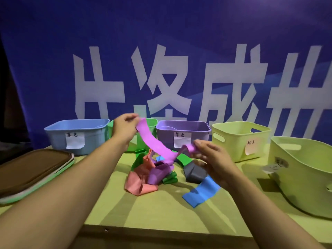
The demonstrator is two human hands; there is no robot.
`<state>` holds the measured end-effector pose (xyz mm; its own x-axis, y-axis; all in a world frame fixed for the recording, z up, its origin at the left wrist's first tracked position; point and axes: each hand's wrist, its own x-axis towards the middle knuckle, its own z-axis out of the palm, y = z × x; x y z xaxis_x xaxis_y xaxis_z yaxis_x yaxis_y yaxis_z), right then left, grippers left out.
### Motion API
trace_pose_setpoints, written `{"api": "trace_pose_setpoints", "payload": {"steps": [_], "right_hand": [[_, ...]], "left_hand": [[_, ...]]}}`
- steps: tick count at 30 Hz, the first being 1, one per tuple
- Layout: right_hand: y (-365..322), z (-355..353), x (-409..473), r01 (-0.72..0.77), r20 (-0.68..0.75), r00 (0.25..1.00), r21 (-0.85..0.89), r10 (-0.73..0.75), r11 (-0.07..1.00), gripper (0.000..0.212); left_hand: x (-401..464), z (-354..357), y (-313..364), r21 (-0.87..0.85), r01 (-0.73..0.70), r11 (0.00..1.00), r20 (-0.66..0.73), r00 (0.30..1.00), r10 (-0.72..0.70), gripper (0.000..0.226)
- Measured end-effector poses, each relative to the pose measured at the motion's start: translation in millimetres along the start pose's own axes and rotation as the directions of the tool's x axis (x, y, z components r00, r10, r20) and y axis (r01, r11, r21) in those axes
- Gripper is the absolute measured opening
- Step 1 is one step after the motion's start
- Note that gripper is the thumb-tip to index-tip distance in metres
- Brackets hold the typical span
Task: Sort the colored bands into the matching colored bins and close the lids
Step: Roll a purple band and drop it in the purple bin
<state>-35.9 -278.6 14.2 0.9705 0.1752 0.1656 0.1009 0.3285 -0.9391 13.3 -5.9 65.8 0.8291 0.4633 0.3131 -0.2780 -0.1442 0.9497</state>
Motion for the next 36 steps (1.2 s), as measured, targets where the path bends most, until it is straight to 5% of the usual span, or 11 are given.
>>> {"api": "trace_pose_setpoints", "payload": {"steps": [4,9,14,20,29,36], "right_hand": [[-23.8,16.7,9.0,-0.011,0.088,0.996,0.005,0.011,1.000,0.028],[-27.0,31.3,11.9,0.083,0.056,0.996,-0.228,-0.072,0.970,0.018],[-30.0,36.3,10.6,0.144,-0.018,0.986,-0.416,-0.166,0.898,0.023],[-47.4,37.7,11.4,0.352,0.018,0.919,-0.484,-0.393,0.802,0.014],[-44.7,41.2,15.4,0.336,0.205,0.941,-0.461,-0.270,0.821,0.034],[-34.7,38.4,7.5,0.290,0.205,0.954,-0.441,-0.219,0.849,0.010]], "left_hand": [[-29.0,11.4,10.8,0.045,-0.152,0.987,0.293,0.947,0.132,0.010],[-75.6,22.7,35.5,0.040,-0.343,0.939,0.675,0.702,0.228,0.047],[-77.2,31.3,34.7,0.144,-0.520,0.842,0.587,0.729,0.350,0.038],[-72.6,33.0,54.8,0.037,-0.475,0.879,0.485,0.778,0.399,0.017],[-69.4,26.3,99.8,-0.002,-0.540,0.842,0.438,0.756,0.486,0.015],[-64.0,24.4,116.9,-0.087,-0.511,0.855,0.346,0.789,0.507,0.017]]}}
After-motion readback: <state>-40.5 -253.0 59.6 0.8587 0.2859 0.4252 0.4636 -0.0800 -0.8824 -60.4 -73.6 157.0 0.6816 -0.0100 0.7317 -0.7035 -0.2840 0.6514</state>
